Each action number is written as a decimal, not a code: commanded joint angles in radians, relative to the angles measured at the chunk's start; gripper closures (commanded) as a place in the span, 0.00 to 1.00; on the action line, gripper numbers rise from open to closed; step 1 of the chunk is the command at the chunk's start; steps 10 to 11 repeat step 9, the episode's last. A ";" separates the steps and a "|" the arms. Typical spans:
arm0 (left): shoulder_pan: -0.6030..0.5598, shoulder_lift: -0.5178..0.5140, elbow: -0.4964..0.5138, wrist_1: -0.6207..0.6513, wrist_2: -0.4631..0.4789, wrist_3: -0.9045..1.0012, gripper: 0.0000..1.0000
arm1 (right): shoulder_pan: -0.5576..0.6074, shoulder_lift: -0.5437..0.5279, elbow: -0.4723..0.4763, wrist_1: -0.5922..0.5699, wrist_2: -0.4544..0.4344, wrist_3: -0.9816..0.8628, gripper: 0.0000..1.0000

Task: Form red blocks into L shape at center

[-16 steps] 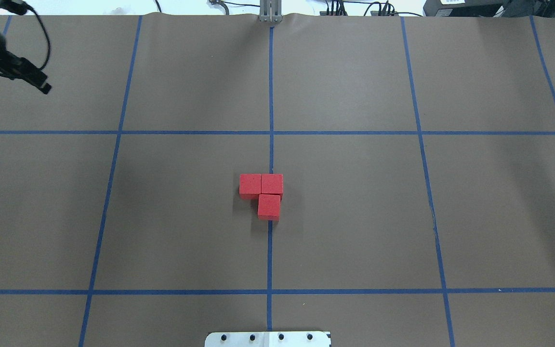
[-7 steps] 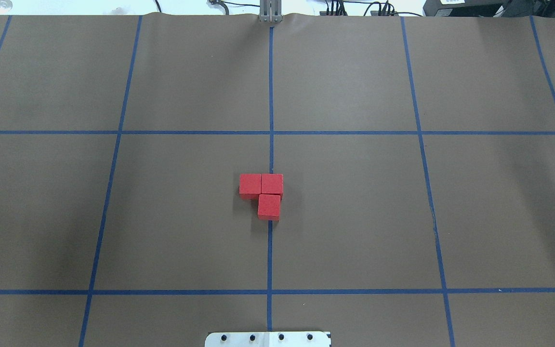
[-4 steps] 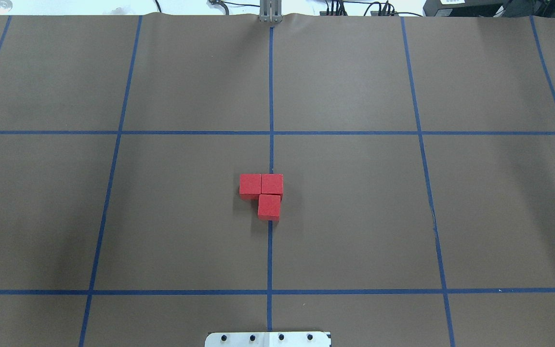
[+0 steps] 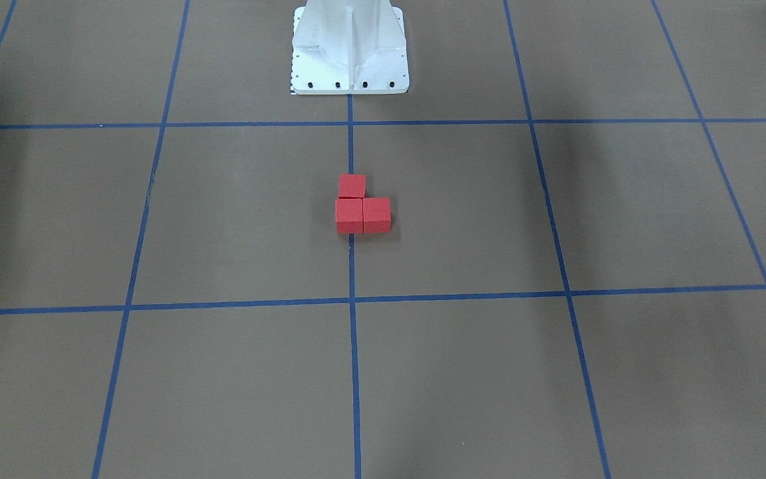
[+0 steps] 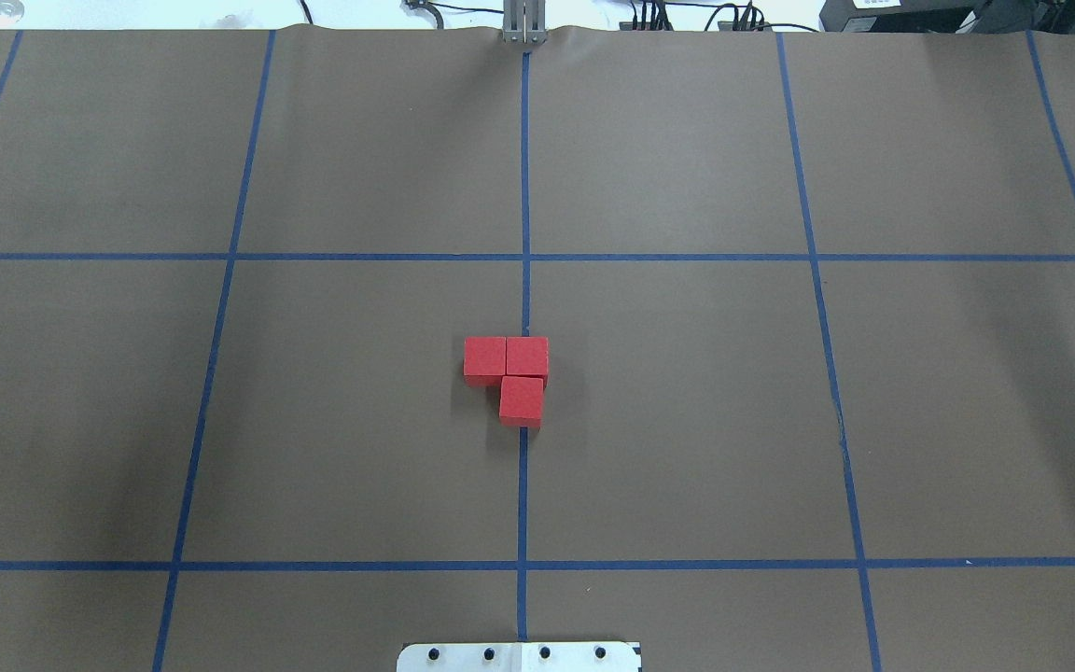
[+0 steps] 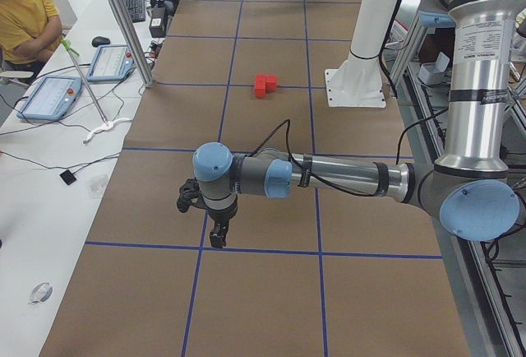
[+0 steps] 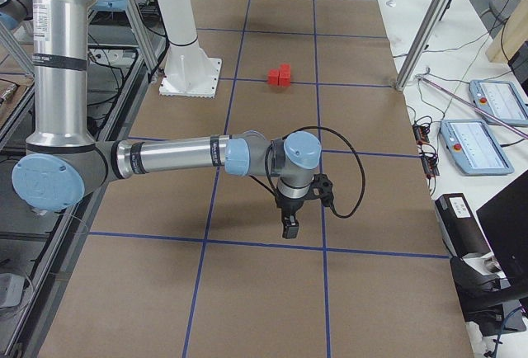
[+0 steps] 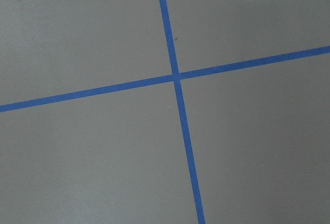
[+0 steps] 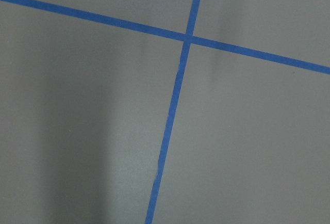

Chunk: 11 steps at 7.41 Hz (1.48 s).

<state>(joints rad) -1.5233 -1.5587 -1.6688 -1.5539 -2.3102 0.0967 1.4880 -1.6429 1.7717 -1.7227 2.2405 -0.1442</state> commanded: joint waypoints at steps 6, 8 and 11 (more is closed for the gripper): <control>0.000 0.000 0.004 0.000 0.000 -0.002 0.00 | 0.000 0.000 0.003 0.000 0.001 0.000 0.00; 0.002 0.012 0.001 0.000 -0.002 -0.002 0.00 | 0.000 0.000 0.002 0.000 0.001 0.000 0.00; 0.002 0.012 0.001 0.000 -0.002 -0.002 0.00 | 0.000 -0.002 0.000 0.000 0.001 0.000 0.00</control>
